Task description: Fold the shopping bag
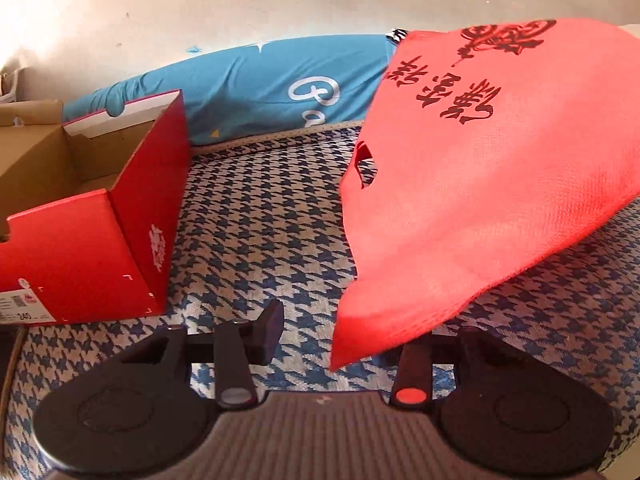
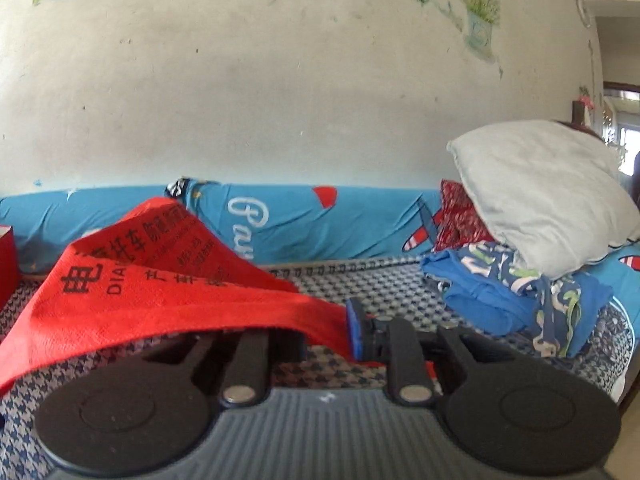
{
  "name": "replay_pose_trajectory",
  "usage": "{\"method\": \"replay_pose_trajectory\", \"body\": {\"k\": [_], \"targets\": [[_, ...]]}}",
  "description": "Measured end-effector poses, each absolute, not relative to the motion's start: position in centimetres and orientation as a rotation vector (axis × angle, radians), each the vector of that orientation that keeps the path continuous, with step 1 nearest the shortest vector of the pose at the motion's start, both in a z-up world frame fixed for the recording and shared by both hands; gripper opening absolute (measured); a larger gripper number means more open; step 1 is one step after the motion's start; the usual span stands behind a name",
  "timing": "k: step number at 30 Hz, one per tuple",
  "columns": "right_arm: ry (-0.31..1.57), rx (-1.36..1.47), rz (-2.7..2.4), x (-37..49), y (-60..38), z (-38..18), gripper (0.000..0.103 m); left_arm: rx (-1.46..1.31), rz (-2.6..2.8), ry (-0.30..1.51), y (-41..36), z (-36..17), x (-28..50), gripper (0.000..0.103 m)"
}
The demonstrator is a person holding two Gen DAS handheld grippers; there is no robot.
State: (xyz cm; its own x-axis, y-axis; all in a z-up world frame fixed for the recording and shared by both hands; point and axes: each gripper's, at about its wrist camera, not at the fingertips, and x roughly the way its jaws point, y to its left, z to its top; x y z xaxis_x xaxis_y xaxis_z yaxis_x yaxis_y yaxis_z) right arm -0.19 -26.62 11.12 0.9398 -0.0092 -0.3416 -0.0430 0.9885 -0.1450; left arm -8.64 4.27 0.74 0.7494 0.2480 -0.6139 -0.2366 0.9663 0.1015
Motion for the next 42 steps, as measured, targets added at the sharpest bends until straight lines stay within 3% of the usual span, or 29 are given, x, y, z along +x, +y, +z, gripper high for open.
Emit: {"method": "replay_pose_trajectory", "body": {"k": [3, 5, 7, 8, 14, 22, 30, 36, 39, 42], "targets": [[0.442, -0.196, 0.058, 0.6, -26.0, 10.1, 0.037, 0.021, 0.258, 0.682, 4.0, 0.5, -8.8, 0.043], [0.445, -0.225, 0.026, 0.7, -25.6, 9.8, 0.072, 0.035, 0.240, 0.686, 3.6, 0.3, -8.9, 0.043], [0.438, -0.254, -0.013, 0.7, -25.4, 9.7, 0.096, 0.053, 0.224, 0.685, 3.1, 0.1, -9.0, 0.047], [0.446, -0.269, -0.006, 0.6, -25.3, 9.6, 0.100, 0.062, 0.217, 0.685, 2.9, 0.0, -9.0, 0.049], [0.494, -0.418, 0.044, 0.3, -23.9, 8.5, 0.103, 0.083, 0.209, 0.681, 2.5, -0.2, -9.0, 0.050], [0.403, -0.350, 0.263, -2.9, -23.9, 9.8, 0.103, 0.068, 0.213, 0.675, 2.6, -0.1, -8.9, 0.056], [0.269, -0.579, 0.480, -4.2, -18.9, 9.4, 0.103, 0.137, 0.185, 0.660, 1.5, 0.1, -7.4, 0.058], [0.216, -0.651, 0.543, -2.5, -15.8, 9.0, 0.102, 0.180, 0.192, 0.638, 1.0, -0.2, -5.9, 0.066], [0.210, -0.632, 0.550, -1.5, -14.8, 8.8, 0.098, 0.171, 0.198, 0.647, 1.0, -0.7, -4.7, 0.066], [0.203, -0.608, 0.544, -0.9, -14.4, 8.5, 0.083, 0.151, 0.202, 0.661, 1.1, -1.3, -3.7, 0.066]]}}
